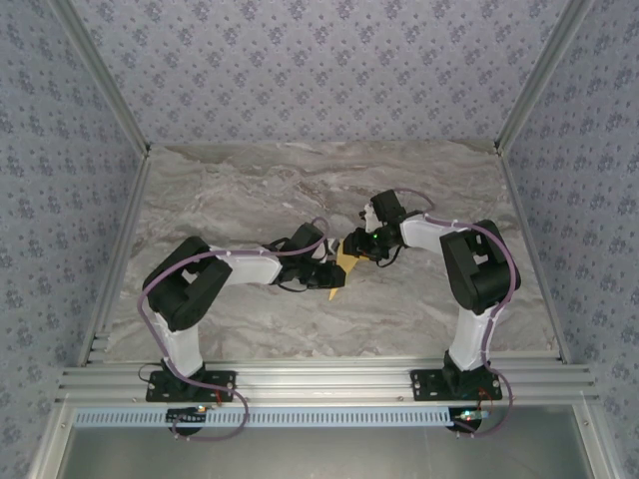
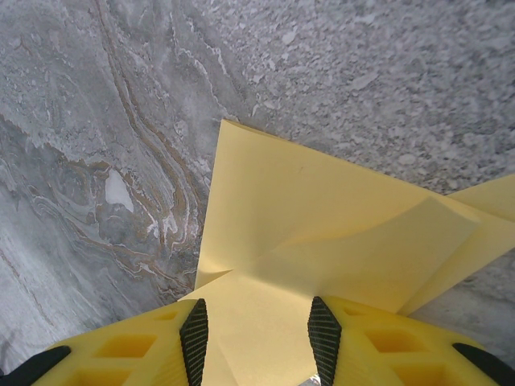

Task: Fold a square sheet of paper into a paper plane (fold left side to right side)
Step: Fold the wing for the fifth time at the center of the table.

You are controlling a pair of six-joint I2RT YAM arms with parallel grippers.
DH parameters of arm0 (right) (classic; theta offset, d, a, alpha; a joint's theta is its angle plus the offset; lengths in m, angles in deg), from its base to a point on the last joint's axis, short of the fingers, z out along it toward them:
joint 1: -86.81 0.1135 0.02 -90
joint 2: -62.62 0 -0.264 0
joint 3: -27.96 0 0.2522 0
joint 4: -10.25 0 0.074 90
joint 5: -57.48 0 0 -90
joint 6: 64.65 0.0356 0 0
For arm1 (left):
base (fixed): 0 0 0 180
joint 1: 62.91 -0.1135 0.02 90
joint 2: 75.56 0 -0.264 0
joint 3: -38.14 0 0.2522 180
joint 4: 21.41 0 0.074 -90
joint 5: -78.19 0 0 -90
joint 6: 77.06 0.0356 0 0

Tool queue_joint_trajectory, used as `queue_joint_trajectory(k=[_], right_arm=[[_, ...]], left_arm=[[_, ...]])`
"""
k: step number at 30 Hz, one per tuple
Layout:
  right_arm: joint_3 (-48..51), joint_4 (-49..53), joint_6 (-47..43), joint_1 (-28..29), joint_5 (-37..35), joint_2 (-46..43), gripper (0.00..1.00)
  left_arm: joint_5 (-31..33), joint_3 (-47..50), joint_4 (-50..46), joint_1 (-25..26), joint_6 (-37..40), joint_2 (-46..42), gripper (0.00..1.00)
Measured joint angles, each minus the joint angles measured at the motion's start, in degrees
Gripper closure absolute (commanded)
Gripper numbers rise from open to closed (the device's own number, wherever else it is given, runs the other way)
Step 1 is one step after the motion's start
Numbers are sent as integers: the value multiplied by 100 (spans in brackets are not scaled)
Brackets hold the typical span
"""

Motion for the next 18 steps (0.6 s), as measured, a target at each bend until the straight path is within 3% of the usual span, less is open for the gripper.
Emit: queue_joint_trajectory(k=[13, 18], right_arm=[[-7, 11, -2, -2, 39, -37, 57], [164, 0, -13, -116, 44, -466, 67]], left_arm=[[4, 160, 284, 0, -50, 72, 82], [59, 205, 337, 0, -66, 68, 85]])
